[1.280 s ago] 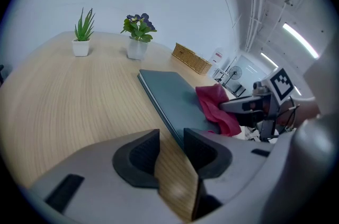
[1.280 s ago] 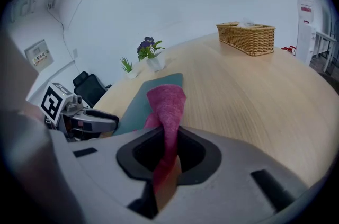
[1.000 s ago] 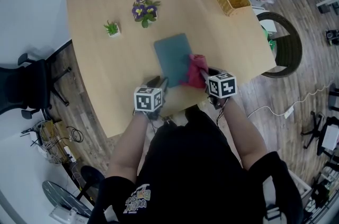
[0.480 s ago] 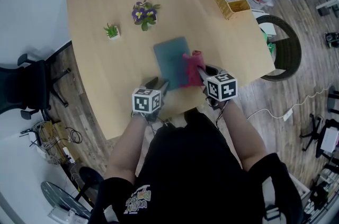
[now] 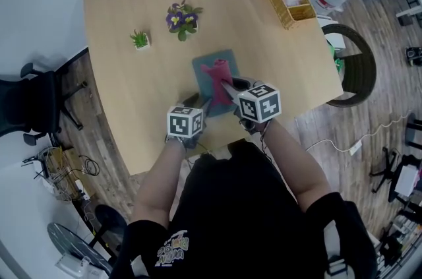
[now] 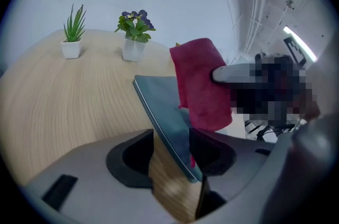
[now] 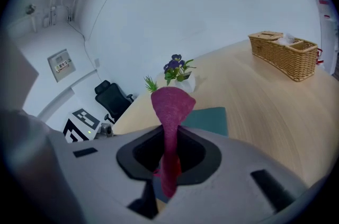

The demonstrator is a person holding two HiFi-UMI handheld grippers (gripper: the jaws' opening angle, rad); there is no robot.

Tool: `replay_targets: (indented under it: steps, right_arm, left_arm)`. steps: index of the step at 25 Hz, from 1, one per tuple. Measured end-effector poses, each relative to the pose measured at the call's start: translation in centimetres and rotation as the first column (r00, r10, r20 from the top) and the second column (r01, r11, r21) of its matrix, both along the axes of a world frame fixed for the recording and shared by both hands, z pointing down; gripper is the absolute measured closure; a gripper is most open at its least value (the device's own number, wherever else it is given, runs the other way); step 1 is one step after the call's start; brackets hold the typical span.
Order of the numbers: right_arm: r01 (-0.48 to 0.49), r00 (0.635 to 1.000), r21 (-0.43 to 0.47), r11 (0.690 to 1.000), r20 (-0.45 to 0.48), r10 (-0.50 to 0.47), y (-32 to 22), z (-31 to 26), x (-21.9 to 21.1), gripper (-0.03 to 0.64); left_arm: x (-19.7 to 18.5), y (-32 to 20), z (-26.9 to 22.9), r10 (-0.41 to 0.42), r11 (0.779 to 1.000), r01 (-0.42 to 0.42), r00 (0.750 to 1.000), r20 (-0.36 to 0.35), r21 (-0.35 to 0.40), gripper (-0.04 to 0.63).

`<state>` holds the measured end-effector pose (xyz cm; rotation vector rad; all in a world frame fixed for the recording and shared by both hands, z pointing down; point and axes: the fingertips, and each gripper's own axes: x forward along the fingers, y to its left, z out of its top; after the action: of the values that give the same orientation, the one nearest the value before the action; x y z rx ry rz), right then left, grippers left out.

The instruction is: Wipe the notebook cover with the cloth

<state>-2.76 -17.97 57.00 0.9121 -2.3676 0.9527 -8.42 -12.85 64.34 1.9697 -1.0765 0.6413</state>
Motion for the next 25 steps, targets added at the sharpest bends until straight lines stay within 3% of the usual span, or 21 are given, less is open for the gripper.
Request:
replay_targets:
  steps: [9,15,25]
  right_arm:
    - [0.159,0.987,-0.054,0.986,-0.012,-0.16,0.4,2.3,-5.4,0.558]
    - [0.214,0.971,-0.11,0.971,-0.087,-0.224,1.3,5.8,-6.3,0.558]
    - [0.222,0.963,-0.063,0.973,-0.143,-0.229,1.1,6.4,-5.8,0.558]
  left_arm:
    - [-0.6,-0.3,0.2,-0.029,1.0,0.029,1.0,-0.004,0.003,0.44]
    - [-0.6,-0.4,0.5,-0.03,1.0,0.03,1.0,-0.006,-0.001,0.448]
    - [-0.8,-0.4,0.5,-0.032,0.999,0.032,1.0,0.002,0.004,0.453]
